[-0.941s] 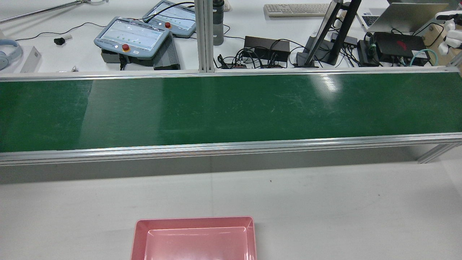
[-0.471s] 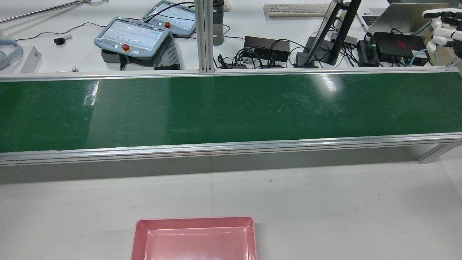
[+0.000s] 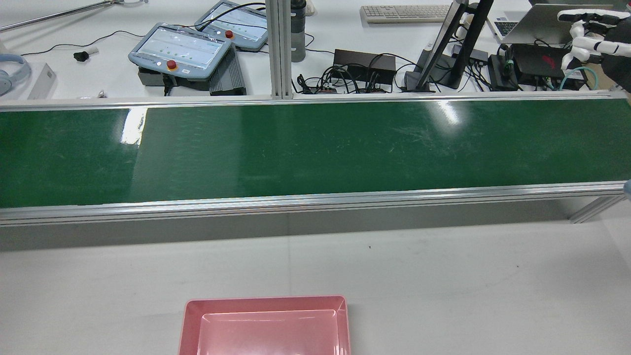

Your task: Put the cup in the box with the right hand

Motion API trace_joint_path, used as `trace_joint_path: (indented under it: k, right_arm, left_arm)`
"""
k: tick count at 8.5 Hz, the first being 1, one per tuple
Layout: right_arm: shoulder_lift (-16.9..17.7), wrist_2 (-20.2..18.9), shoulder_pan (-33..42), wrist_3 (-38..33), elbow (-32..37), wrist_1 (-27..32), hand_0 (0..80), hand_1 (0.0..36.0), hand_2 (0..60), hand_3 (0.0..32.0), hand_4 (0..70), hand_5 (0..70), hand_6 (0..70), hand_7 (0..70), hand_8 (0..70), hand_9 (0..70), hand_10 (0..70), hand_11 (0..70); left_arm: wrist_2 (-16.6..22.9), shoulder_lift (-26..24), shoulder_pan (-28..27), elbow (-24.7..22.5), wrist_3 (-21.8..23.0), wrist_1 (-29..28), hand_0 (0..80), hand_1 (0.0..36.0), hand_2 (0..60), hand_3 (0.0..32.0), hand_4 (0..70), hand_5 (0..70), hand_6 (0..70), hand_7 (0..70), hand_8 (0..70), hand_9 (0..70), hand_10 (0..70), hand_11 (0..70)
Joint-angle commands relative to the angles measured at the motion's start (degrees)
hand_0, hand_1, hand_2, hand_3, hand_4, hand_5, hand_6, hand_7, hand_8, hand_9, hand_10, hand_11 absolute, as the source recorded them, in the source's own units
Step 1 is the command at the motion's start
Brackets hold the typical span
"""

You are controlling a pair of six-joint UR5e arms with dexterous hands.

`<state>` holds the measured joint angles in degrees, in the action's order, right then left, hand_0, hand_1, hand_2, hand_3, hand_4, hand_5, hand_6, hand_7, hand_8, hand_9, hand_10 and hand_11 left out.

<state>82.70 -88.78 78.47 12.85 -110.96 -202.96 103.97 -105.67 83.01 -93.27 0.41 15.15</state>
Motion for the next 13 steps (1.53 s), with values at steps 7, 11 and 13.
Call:
trace_joint_path:
  k: [7,11,13]
  right_arm:
    - [-6.2,0.0,1.2,-0.2,6.5,0.0,52.9,22.6,25.0,0.0,18.6,12.5,27.2,70.0,47.4,70.0,32.0,46.9]
    - [-6.7,-0.1,1.2,-0.1,7.1,0.3,53.0,21.8,20.8,0.0,15.4,12.8,26.9,70.0,48.1,70.0,33.4,48.8]
    - [-6.5,-0.1,1.4,-0.1,7.1,0.3,53.0,21.7,20.6,0.0,17.4,12.8,27.1,70.0,48.4,70.0,33.7,49.0]
  left_arm:
    - [0.0,-0.1,0.0,-0.2,0.0,0.1,0.0,0.0,0.0,0.0,0.0,0.0,0.0,0.0,0.0,0.0,0.0,0.0]
    - [0.0,-0.1,0.0,0.0,0.0,0.0,0.0,0.0,0.0,0.0,0.0,0.0,0.0,0.0,0.0,0.0,0.0,0.0]
    - [0.0,-0.1,0.0,-0.1,-0.1,0.0,0.0,0.0,0.0,0.0,0.0,0.0,0.0,0.0,0.0,0.0,0.0,0.0]
